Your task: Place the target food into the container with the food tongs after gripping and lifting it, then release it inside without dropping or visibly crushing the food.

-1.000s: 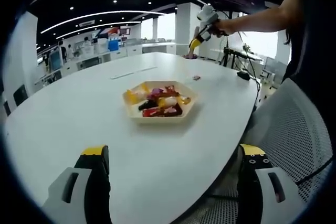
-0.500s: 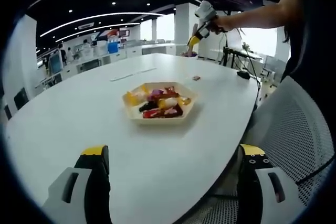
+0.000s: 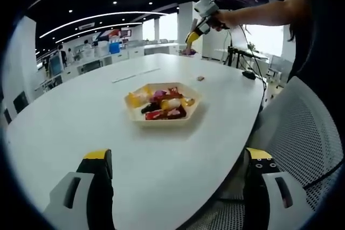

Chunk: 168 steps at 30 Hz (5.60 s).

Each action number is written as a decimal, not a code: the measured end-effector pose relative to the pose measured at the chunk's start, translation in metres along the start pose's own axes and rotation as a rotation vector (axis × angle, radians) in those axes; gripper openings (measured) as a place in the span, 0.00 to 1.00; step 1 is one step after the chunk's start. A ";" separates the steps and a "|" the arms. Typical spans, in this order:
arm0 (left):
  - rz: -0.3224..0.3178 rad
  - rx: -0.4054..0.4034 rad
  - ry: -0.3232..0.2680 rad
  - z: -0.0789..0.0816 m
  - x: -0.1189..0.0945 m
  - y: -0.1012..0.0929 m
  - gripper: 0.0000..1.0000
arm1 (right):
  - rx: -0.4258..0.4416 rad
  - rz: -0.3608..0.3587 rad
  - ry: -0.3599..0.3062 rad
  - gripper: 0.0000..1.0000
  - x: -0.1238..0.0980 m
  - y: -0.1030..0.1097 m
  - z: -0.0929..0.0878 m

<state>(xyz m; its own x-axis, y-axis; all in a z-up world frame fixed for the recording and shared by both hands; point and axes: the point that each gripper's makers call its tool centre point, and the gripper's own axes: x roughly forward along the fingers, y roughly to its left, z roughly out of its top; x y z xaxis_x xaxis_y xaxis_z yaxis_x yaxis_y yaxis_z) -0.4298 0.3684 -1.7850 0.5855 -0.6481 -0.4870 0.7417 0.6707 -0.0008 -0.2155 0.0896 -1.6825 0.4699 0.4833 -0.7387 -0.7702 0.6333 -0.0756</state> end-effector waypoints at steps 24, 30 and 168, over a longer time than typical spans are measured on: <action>0.015 -0.007 0.009 -0.001 0.000 0.002 0.98 | -0.112 0.156 -0.055 0.17 0.052 0.091 0.066; 0.016 -0.006 0.012 -0.003 0.000 0.003 0.98 | -0.137 0.173 -0.071 0.18 0.058 0.103 0.073; 0.029 -0.054 0.073 -0.016 0.004 0.007 0.99 | -0.273 0.252 -0.054 0.22 0.033 -0.046 -0.141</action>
<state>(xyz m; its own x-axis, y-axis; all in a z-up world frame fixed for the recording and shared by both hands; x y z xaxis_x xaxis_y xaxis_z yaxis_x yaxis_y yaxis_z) -0.4272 0.3765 -1.8005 0.5792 -0.6015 -0.5502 0.7051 0.7084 -0.0321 -0.2253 -0.0087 -1.7977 0.2671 0.6390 -0.7214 -0.9479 0.3090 -0.0772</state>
